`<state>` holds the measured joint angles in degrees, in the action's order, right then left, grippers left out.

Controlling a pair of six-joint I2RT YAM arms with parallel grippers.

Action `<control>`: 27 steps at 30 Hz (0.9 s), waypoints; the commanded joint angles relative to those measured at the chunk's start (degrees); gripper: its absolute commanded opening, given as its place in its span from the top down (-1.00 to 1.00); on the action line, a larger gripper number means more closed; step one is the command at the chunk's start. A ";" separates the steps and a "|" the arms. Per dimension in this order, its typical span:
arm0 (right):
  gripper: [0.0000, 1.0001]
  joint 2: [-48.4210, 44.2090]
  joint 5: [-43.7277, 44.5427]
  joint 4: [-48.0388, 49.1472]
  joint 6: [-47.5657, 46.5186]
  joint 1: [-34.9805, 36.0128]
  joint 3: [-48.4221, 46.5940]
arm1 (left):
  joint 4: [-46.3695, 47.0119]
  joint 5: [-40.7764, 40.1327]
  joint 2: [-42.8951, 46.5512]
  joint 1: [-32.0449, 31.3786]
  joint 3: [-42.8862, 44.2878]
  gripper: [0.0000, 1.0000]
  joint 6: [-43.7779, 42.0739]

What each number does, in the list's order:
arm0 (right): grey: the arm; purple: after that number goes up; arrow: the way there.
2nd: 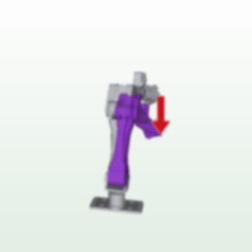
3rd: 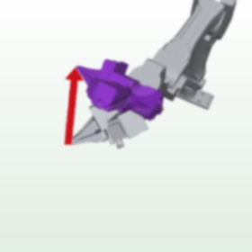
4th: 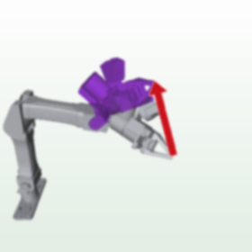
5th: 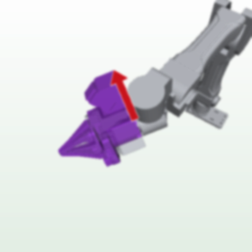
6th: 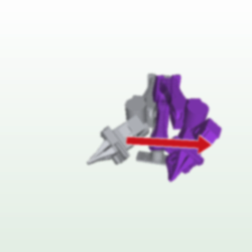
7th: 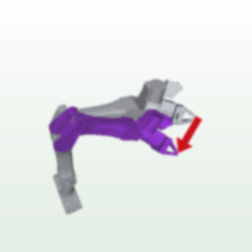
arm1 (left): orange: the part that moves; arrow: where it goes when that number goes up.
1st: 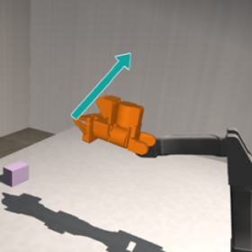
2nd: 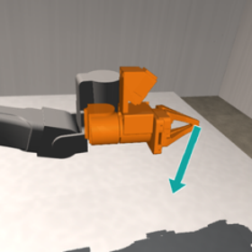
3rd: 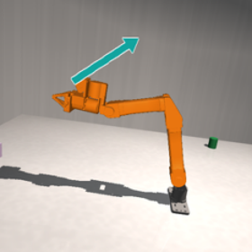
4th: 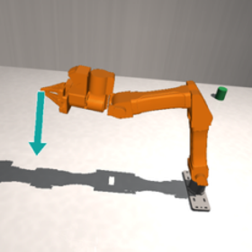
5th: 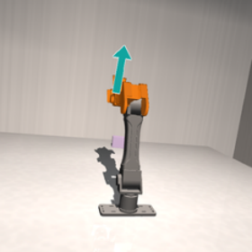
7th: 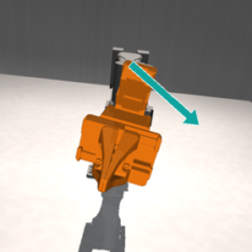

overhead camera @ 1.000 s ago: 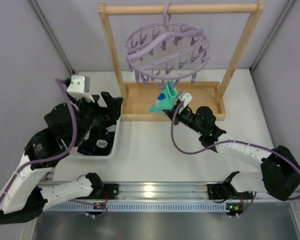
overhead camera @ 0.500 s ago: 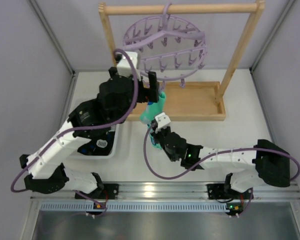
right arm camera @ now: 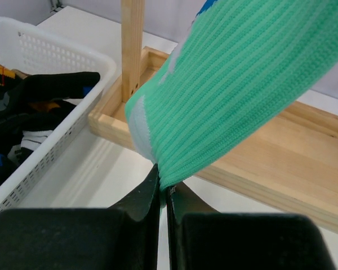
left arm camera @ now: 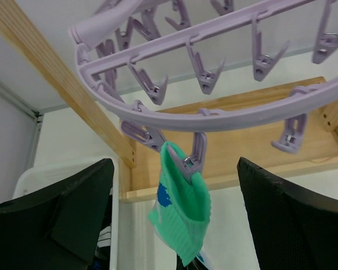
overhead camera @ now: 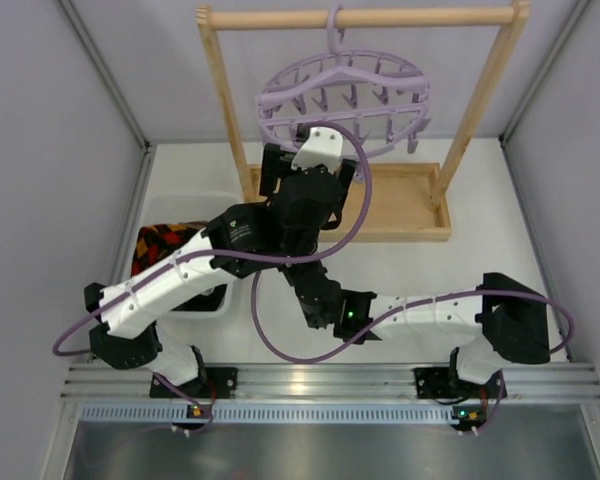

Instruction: Remove the socks clipped to the hanger

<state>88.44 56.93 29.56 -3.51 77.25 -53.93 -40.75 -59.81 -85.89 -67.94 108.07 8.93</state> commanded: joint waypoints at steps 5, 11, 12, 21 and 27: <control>1.00 2.70 3.28 -1.88 -1.85 2.29 -5.83 | 1.47 -8.39 -4.99 -0.09 4.69 -0.86 -3.65; 1.00 3.58 2.75 -2.40 -2.64 2.73 -7.06 | 1.38 -10.93 -6.84 0.53 5.13 -0.73 -3.22; 1.00 3.49 2.58 -2.49 -2.64 2.73 -7.06 | 1.38 -11.29 -6.66 0.70 4.78 -0.70 -2.95; 1.00 4.10 0.47 -4.60 -1.33 2.55 -8.20 | 1.46 -12.17 -4.29 2.73 0.48 -0.58 -0.32; 1.00 4.72 -1.11 -6.09 -0.27 2.55 -9.35 | 1.47 -11.30 -3.41 4.30 -1.63 -0.51 1.00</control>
<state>92.53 57.34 24.82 -5.02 78.70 -60.23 -40.69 -70.11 -92.29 -64.79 107.33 8.54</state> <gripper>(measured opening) 0.008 0.761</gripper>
